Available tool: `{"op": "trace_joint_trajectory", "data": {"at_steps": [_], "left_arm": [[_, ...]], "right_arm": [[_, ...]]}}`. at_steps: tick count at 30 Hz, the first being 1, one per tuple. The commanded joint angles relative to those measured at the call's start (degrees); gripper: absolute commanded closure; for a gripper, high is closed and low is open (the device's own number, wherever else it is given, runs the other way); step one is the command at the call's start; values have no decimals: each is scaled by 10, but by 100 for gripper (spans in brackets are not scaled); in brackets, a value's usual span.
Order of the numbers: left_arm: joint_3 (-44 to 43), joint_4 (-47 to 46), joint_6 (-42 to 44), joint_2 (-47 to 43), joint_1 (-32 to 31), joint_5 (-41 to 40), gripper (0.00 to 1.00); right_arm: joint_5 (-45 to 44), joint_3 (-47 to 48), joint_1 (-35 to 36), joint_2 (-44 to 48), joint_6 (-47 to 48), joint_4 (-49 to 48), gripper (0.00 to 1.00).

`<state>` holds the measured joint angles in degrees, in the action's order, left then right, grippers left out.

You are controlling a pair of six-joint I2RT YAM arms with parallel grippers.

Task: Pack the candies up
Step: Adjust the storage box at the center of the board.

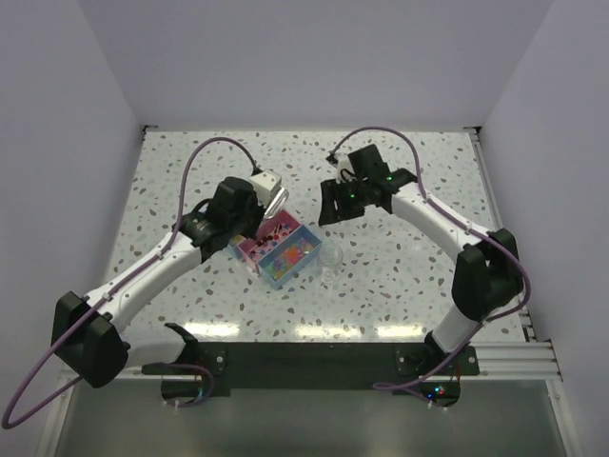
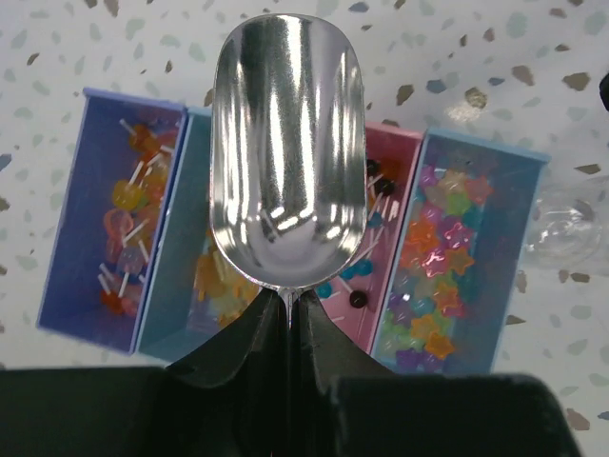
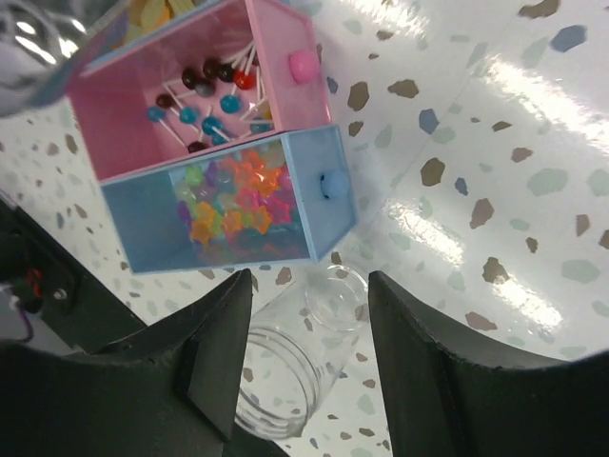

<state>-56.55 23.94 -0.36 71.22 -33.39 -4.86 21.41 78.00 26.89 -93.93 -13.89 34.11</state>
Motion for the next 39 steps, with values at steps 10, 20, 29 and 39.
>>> {"op": "trace_joint_trajectory", "data": {"at_steps": [10,20,29,39], "left_arm": [[-22,114,23,-63,7,-45,100],[-52,174,55,-50,-10,82,100],[-123,277,41,27,-100,50,100],[-180,356,22,71,-102,33,100]], "right_arm": [[-122,55,93,-112,66,-16,53],[-164,55,96,-135,109,-14,85],[-187,37,96,-107,122,-19,95],[-181,3,95,-93,91,-45,87]]}}
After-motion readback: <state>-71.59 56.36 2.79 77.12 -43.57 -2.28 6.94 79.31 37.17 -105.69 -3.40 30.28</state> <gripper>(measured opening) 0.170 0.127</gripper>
